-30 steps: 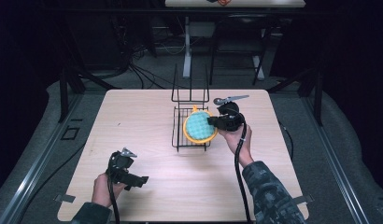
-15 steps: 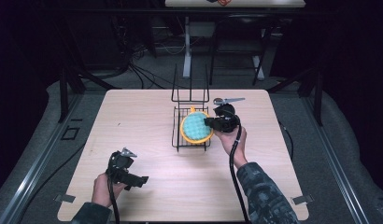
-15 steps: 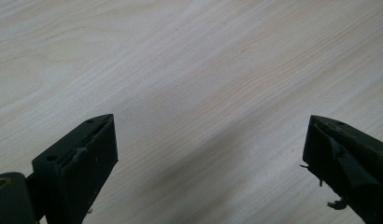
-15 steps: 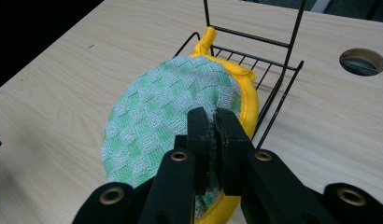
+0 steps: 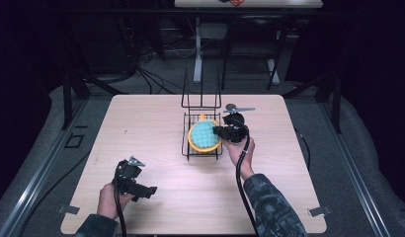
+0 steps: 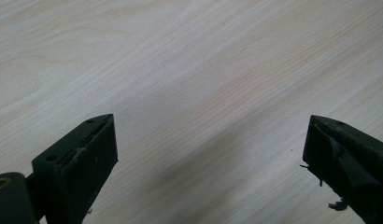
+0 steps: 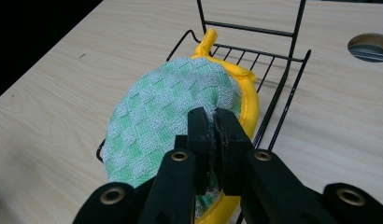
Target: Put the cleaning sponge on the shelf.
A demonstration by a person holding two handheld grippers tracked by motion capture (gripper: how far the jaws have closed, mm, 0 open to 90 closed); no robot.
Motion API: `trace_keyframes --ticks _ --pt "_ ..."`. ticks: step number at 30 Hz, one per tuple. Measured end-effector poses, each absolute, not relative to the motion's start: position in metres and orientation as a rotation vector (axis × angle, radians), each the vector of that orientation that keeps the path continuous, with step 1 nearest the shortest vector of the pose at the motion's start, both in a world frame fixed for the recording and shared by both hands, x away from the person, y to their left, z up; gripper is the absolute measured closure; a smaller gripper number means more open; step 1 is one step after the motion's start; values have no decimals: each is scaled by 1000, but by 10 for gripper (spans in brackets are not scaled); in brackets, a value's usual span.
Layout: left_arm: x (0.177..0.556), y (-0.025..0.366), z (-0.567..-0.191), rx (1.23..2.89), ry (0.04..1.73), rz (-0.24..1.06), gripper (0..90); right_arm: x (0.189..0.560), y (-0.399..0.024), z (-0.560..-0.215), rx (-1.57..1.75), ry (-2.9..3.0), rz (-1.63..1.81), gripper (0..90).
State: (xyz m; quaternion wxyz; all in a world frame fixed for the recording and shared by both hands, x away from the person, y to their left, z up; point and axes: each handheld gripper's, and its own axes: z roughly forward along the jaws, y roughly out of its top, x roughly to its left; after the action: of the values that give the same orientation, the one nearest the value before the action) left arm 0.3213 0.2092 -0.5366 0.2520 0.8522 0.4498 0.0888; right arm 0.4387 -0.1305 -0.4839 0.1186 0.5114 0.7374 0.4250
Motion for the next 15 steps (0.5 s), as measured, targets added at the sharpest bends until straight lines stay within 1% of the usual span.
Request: trace_keyframes --ticks 15 --pt "321 208 -537 2324 1221 247 31 447 -124 -505 1585 2119 1187 858"
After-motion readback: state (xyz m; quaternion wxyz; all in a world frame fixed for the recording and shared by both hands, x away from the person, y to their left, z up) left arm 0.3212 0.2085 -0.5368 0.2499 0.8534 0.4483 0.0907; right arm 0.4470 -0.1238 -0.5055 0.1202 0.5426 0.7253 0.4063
